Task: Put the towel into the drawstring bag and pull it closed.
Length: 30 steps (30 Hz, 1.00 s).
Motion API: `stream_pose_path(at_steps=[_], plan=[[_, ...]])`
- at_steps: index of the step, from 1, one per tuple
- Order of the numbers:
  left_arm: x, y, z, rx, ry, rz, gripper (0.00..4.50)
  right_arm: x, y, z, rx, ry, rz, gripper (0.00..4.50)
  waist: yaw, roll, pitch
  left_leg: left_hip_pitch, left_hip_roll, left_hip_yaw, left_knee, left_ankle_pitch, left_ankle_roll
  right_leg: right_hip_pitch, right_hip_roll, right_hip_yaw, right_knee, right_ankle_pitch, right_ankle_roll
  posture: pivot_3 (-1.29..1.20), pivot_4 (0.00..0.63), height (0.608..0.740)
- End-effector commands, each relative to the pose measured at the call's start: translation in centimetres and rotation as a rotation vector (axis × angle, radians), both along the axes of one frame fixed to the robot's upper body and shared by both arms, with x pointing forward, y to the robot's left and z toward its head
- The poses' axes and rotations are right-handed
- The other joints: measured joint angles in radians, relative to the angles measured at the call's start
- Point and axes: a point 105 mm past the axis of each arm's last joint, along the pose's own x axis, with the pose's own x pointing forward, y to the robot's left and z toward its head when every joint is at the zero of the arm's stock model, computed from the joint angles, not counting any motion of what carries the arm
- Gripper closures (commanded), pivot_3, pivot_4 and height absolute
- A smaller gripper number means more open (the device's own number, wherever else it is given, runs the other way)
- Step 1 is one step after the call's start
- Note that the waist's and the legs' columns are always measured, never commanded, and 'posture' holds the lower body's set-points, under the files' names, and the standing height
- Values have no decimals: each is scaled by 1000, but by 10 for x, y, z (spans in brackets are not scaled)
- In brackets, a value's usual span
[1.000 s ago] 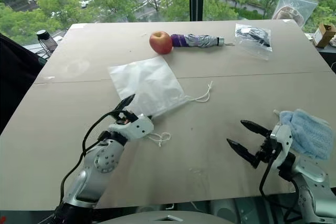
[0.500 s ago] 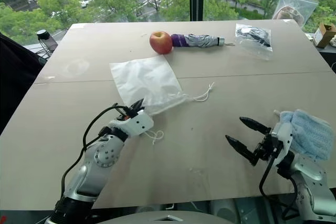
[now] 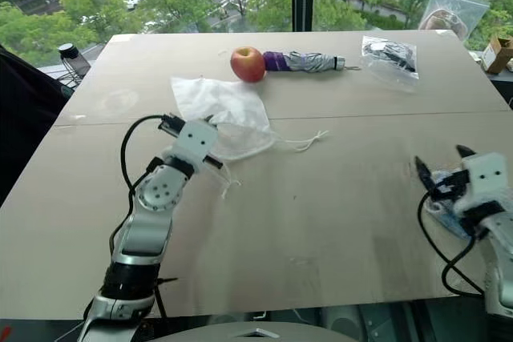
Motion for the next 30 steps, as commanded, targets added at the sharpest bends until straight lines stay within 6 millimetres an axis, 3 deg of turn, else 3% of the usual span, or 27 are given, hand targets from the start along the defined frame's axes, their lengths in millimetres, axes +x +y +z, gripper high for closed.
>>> stream_pose_path(at_steps=[1, 5, 12, 15, 21, 26, 30], plan=[[3, -2, 12, -43, -11, -8, 4438, -21, 9, 6, -58, 35, 27, 0, -2, 0, 0, 0, 0, 0, 0, 0, 0, 0, 0, 0, 0, 0, 0, 0, 150, 740], [5, -1, 14, -52, 2, -12, 4438, -49, 18, -13, -114, 179, 105, 0, -2, 0, 0, 1, 0, 0, 0, 0, 0, 0, 1, 1, 0, -1, 1, 0, 150, 740], [4, -1, 10, -45, 16, -12, 4438, -59, -8, -30, -274, 300, 97, 0, -4, -5, 3, 2, 0, 2, 5, 0, 0, 1, 1, 4, 0, -4, 0, 0, 150, 740], [2, 0, 8, -52, 21, -5, 4438, -57, -20, -35, -326, 328, 70, 0, -2, -5, 3, 1, 0, 1, 5, 0, 0, 1, 1, 4, 0, -3, -3, 0, 150, 740], [-2, 6, 6, -62, 23, 28, 4438, -32, -55, -43, -384, 348, -90, 0, -2, -7, 4, 1, -1, 1, 4, 0, 0, 0, 1, 5, 0, -2, -3, 0, 150, 740], [-4, 6, 10, -83, 23, 34, 4438, -22, -53, -61, -272, 424, -79, 0, -3, -9, 4, 1, -1, 1, 4, 0, 0, 0, 2, 5, 0, -2, -3, 0, 150, 740], [-6, 5, 14, -104, 26, 30, 4500, -16, -45, -65, -87, 430, -90, 1207, -7, -14, 3, 2, 0, 2, 5, 0, 0, 1, 2, 7, 0, -2, -3, 0, 150, 740]])
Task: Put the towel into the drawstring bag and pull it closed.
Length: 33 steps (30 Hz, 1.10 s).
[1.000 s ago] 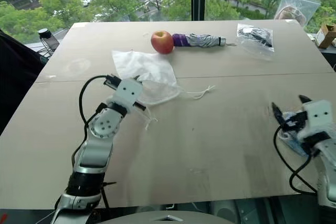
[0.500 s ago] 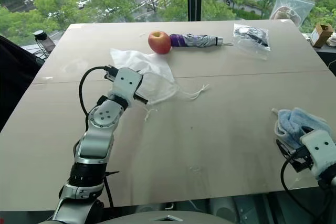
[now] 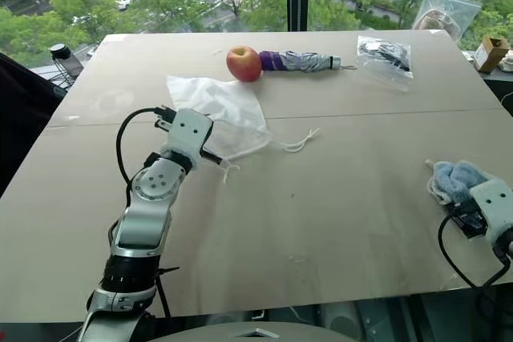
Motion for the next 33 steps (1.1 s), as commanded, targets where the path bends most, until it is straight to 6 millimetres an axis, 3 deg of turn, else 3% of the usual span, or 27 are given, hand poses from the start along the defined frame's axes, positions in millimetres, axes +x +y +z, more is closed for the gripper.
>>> stream_pose_path(at_steps=[1, 4, 7, 8, 11, 13, 16, 18, 22, 26, 33], plan=[[-4, -3, 20, -22, -61, -10, 4500, 1, 2, -6, 107, 23, -35, 1798, -1, -1, 0, 0, 0, 0, 0, 0, 0, 0, 0, 0, 0, 0, 0, 0, 150, 740], [-5, -4, 23, -67, -51, -9, 4500, 2, 3, -6, 133, 33, -49, 2775, -2, -1, 0, 1, 0, 0, 1, 0, 0, 0, 0, 2, 0, 1, 1, 0, 150, 740], [-4, -4, 25, -123, -34, -3, 4500, 5, 7, -5, 150, 38, -44, 4168, 0, -2, 0, 0, 1, 1, 2, 0, 0, 0, 0, 3, 0, 2, 2, 0, 150, 740], [-3, -5, 26, -154, -19, -5, 4500, 8, 10, -3, 160, 30, -39, 4438, 0, -2, 0, 0, 0, 1, 2, 0, 0, 0, 0, 3, 0, 2, 2, 0, 150, 740], [-1, -11, 29, -244, 25, -40, 4500, 22, 21, 13, 222, -47, -32, 4438, -4, -2, 0, 0, 0, 1, 2, 0, 0, 0, 0, 3, 0, 2, 2, 0, 150, 740], [-2, -19, 34, -302, 52, -91, 4500, 35, 41, 30, 311, -109, 15, 4438, -12, -1, 1, 1, 0, 0, 2, 0, 0, 0, 1, 4, 0, 3, 2, 0, 150, 740], [-3, -28, 41, -391, 90, -155, 4500, 45, 99, 63, 508, -158, 228, 4438, -17, 2, 3, 0, 0, -1, 2, 0, 0, -1, 3, 5, 1, 3, 3, 0, 150, 740], [-5, -35, 45, -412, 107, -194, 4500, 42, 137, 85, 691, -165, 378, 4438, -20, 3, 4, -1, 0, -2, 2, 0, 0, -1, 4, 4, 1, 5, 6, 0, 150, 740], [-7, -45, 54, -525, 120, -236, 4500, 33, 190, 112, 941, -106, 563, 4438, -14, 3, 4, -2, 0, -6, 0, 0, 0, -1, 4, 1, 1, 5, 6, 0, 150, 740], [-14, -56, 59, -606, 146, -300, 4500, 24, 236, 114, 986, -11, 688, 4438, -4, 3, 4, -5, 0, -9, 0, 0, 0, -1, 2, -3, -1, 5, 6, 0, 150, 740], [-33, -75, 59, -631, 223, -451, 4500, 45, 262, 89, 873, 35, 669, 4438, 0, 3, 4, -5, -2, -8, 0, 0, 0, -1, 2, -2, -1, 5, 6, 0, 150, 740]])
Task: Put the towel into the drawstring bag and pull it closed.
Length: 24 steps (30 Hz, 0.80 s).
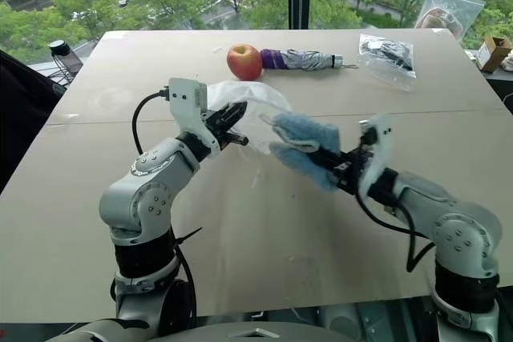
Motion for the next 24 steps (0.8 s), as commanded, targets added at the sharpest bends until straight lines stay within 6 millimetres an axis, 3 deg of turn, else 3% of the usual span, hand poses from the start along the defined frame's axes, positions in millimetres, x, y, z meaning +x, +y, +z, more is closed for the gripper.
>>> stream_pose_path(at_steps=[1, 6, 11, 17, 22, 24], plan=[[-15, -9, 12, -3, -43, -90, 4500, 9, 6, 1, -5, -49, -9, 4438, 0, 0, 0, 0, 0, 0, 0, 0, 0, 0, 0, 0, 0, 0, 0, 0, 150, 740], [-24, -11, 12, -1, -28, -139, 4500, 24, 17, 0, 46, -43, -47, 4438, -5, 0, 0, 1, 1, 0, 0, 0, 0, 0, 1, 0, 1, 0, 0, 0, 150, 740], [-35, -19, 2, 22, 5, -203, 4500, 44, 25, 20, 349, 30, -152, 4438, -16, 0, 0, 1, 1, -1, 0, 0, 0, 0, 2, -1, 1, 0, 0, 0, 150, 740], [-35, -19, -2, 32, 19, -203, 4500, 33, 46, 47, 676, 128, -3, 4438, -20, 1, 1, 0, 2, -1, 0, 0, 0, 0, 1, -1, 1, 0, 0, 0, 150, 740], [-34, -21, -1, 27, 16, -215, 4500, 25, 53, 41, 776, 281, 81, 4438, -22, 1, 1, 0, 2, -1, 0, 0, 0, 0, 1, -1, 1, 0, 0, 0, 150, 740], [-35, -22, 0, 26, 8, -224, 4500, 28, 55, 30, 697, 294, 57, 4438, -23, 2, 1, 0, 2, -1, 0, 0, 0, 0, 1, -1, 1, 0, 0, 0, 150, 740]])
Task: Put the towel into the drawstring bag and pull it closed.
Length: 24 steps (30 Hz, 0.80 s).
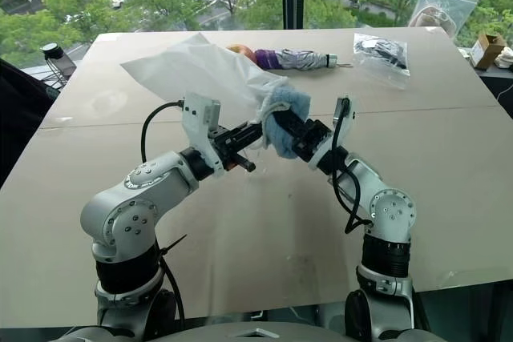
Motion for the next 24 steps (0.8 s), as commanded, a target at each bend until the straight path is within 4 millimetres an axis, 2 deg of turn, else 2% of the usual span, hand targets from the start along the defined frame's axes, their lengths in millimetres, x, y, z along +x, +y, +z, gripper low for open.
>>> stream_pose_path(at_steps=[1, 3, 5, 9, 14, 19, 24], plan=[[-6, -7, 10, -21, -49, -48, 4500, -3, 8, -6, -98, -15, 32, 4438, -1, 0, 0, 0, 0, 0, 0, 0, 0, 0, 0, 0, 0, 0, 0, 0, 150, 740], [-8, -9, 14, -51, -58, -72, 4500, 4, 10, -22, -252, -24, -14, 4438, -1, 0, 0, 0, 0, 0, 0, 0, 0, 0, 0, 0, 0, 0, 0, 0, 150, 740], [-11, -10, 18, -88, -64, -98, 4500, 9, 11, -30, -336, -51, -41, 4438, -1, 0, 0, 0, -1, 0, 0, 0, 0, 0, 0, 0, -1, 0, 0, 0, 150, 740], [-16, -12, 23, -146, -63, -144, 4500, 11, 15, -27, -305, -60, -33, 4438, -1, 0, 0, 0, 0, 0, -1, 0, 0, 0, 0, 0, -1, 0, 0, 0, 150, 740], [-21, -15, 19, -170, -25, -176, 4500, 4, 29, 1, -95, -52, 53, 4438, -1, 0, 1, 0, 0, 0, -2, 0, 0, 0, 0, 0, -1, 0, 0, 0, 150, 740], [-21, -18, 14, -172, -11, -180, 4500, 17, 31, 26, 125, 45, 36, 4438, 0, 1, 1, 0, 1, 0, -2, 0, 0, 0, 0, 0, -1, 0, 0, 0, 150, 740], [-20, -18, 12, -174, -9, -179, 4500, 31, 27, 38, 301, 183, 8, 4438, -1, 1, 1, -1, 0, 0, -2, 0, 0, 0, -1, 0, -2, 0, 0, 0, 150, 740]])
